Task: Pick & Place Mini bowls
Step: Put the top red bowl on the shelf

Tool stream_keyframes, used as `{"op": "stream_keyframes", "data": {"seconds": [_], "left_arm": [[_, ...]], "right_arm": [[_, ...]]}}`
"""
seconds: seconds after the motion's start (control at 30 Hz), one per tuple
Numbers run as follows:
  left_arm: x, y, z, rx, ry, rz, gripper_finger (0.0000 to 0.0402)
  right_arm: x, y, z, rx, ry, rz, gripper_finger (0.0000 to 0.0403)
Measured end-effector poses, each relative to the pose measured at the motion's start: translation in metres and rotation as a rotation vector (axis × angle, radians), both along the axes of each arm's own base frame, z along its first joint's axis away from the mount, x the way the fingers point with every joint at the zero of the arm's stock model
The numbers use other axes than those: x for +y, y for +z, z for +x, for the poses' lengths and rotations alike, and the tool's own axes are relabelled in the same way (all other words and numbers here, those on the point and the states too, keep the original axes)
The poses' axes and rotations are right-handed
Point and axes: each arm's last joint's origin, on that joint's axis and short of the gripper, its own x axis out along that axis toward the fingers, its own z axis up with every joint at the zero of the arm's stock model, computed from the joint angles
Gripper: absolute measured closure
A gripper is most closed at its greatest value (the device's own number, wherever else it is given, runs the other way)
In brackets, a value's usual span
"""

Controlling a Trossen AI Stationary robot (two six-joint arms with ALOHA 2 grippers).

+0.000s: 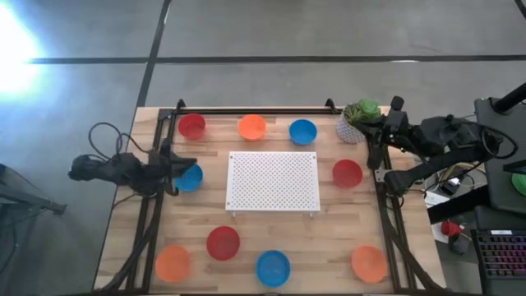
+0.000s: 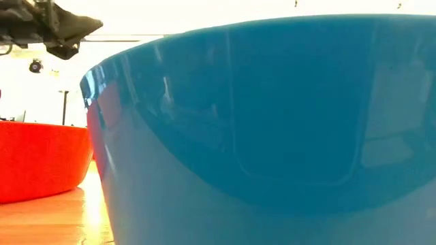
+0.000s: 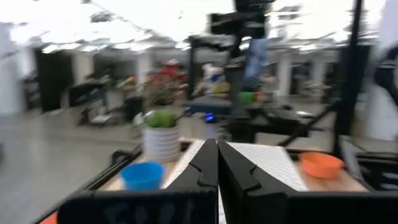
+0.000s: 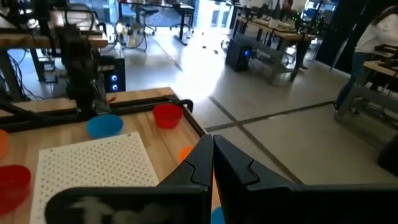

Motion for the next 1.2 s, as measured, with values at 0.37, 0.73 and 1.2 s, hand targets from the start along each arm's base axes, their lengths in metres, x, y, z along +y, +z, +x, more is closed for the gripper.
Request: {"op": "stream_keyframes", "data": {"seconds": [0.37,0.73,1.2], "left_arm": [[0.009,0.054,-0.023,0.197,0.158,-0.201,0.0402],[0.012,0.092,-0.017,0.235,0.359,-0.279,0.0402],[0.014,0.103,-0.003,0.281,0.550,-0.326,0.0402]], "right_arm": [[0.001,0.003,-0.001,-0.063,0.018,0.128,0.0394],[0.001,0.004,-0.001,-0.065,0.021,0.127,0.0394],[0.000,0.005,-0.001,-0.101,-0.002,0.174,0.0394]]}}
